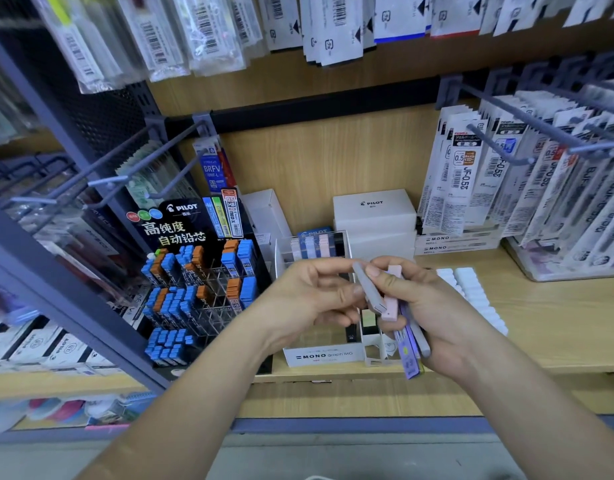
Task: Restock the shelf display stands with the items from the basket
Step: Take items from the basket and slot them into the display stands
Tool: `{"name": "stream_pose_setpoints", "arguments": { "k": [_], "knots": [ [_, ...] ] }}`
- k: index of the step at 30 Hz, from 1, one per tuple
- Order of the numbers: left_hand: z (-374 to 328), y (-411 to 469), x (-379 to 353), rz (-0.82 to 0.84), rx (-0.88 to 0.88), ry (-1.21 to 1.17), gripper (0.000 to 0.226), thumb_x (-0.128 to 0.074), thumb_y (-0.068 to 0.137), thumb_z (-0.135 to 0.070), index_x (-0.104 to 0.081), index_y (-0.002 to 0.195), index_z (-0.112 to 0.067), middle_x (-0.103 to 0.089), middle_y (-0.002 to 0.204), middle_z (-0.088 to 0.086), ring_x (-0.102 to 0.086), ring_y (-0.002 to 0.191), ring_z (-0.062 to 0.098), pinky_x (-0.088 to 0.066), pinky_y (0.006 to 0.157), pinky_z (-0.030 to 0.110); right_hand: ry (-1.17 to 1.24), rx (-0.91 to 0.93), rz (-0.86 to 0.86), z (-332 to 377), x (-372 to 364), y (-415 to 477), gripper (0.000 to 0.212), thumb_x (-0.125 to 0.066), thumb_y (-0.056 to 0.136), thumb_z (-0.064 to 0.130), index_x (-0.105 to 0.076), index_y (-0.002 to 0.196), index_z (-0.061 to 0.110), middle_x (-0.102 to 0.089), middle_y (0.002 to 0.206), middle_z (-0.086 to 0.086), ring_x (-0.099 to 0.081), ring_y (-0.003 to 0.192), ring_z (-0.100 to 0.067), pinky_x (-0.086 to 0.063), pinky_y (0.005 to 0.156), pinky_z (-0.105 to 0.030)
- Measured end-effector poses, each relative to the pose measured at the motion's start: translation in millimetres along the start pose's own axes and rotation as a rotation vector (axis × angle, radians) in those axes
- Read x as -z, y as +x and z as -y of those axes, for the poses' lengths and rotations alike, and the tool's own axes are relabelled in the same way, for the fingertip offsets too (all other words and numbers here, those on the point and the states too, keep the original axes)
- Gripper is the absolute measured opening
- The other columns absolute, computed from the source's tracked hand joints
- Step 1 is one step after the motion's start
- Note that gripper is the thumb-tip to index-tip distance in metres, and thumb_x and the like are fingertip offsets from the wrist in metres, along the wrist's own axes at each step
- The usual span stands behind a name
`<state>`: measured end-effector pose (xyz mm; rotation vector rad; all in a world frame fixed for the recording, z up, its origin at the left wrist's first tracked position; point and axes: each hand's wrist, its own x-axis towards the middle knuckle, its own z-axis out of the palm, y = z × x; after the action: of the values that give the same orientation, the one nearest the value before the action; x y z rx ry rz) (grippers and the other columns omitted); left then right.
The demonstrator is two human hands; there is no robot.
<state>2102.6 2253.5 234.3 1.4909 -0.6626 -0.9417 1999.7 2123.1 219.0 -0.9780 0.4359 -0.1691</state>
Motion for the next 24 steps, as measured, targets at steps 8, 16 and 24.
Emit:
{"name": "stream_pose_setpoints", "arguments": {
  "k": [8,16,24],
  "knots": [
    [-1.3,-4.7,7.9,-0.159,-0.249,0.814,0.016,-0.07,0.083,-0.017,-0.077,0.095,-0.026,-0.072,0.074,-0.008,-0.063,0.066,0.005,-0.052,0.065,0.023,-0.059,-0.121,0.012,-5.9,-9.1,-0.8,0.016,-0.066,0.084,-0.001,-0.058,0.088,0.012,-0.054,0.06,-0.007,-0.043,0.042,-0.01,-0.025,0.033,-0.015],
    [5.6,-6.9,-4.8,-0.187,-0.333,1.285,0.029,-0.065,0.085,-0.032,-0.056,0.112,-0.03,-0.059,0.073,-0.006,-0.058,0.071,0.017,-0.051,0.067,0.032,0.084,-0.103,-0.145,-10.0,-14.4,4.7,0.023,-0.051,0.087,-0.013,-0.056,0.087,0.009,-0.053,0.056,-0.008,-0.045,0.04,-0.011,-0.028,0.032,-0.014],
    [-9.4,-12.7,2.6,-0.345,-0.177,0.379,0.004,-0.073,0.079,-0.006,-0.073,0.081,-0.009,-0.071,0.069,0.011,-0.067,0.06,0.019,-0.059,0.062,0.028,0.137,-0.104,-0.168,-2.3,-6.6,4.9,0.02,-0.052,0.09,-0.005,-0.053,0.08,0.012,-0.049,0.054,-0.002,-0.043,0.042,-0.008,-0.028,0.031,-0.015]
  ]
}}
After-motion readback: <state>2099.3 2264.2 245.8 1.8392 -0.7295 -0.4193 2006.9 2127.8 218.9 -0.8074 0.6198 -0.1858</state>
